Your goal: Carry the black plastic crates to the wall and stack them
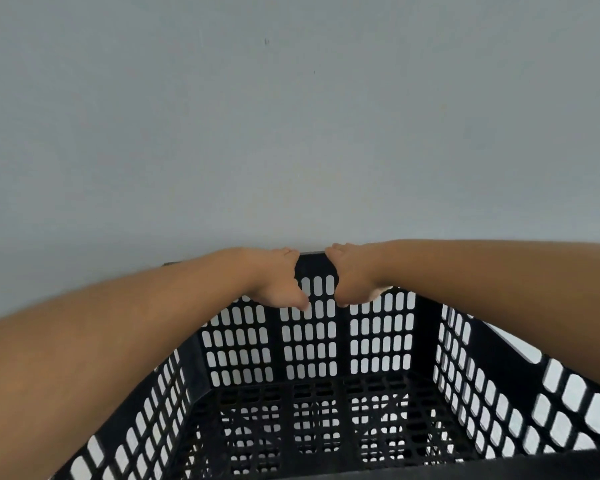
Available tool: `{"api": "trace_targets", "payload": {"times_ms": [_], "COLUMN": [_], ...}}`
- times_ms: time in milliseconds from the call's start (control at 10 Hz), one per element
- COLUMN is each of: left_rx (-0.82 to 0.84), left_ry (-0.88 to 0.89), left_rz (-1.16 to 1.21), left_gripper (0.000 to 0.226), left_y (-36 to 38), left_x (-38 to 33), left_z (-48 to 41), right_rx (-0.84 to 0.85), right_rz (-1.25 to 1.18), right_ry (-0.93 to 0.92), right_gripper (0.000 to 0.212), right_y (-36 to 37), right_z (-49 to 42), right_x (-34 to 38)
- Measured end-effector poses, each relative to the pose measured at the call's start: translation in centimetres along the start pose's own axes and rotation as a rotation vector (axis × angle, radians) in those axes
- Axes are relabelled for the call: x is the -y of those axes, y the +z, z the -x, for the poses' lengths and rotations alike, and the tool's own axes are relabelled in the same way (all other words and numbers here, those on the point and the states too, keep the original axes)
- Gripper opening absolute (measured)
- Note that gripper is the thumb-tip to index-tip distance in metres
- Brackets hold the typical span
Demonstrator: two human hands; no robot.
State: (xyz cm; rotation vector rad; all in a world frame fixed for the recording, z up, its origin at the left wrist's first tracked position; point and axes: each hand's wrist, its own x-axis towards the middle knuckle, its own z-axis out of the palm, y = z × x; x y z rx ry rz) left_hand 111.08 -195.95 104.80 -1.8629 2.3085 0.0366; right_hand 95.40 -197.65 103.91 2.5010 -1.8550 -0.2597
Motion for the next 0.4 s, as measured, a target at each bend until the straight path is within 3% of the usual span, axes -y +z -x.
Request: {"api": "trace_targets", "payload": {"times_ms": [200,300,400], "left_rx": [0.064,0.017,-0.007], "left_ry": [-0.022,0.011,-0.021], "left_rz": [0.005,-0.070,-0.063], "left_gripper": [0.088,0.074,0.086], "left_y": [-1.6,-1.9,-2.6], "left_x": [0.3,0.8,1.5], "left_z": [2.1,3.7,5.4], "right_rx": [0.056,0.018,-0.065], "right_rz": [-0.056,-0.115,-0.109], "right_ry": [0.020,-0.016,-0.037], "right_gripper": [0.085,0.080,0.075], "right_y": [-1.2,-2.0,-2.7], "right_z": [1.5,3.1,5.0], "right_x": [0.9,2.2,3.1]}}
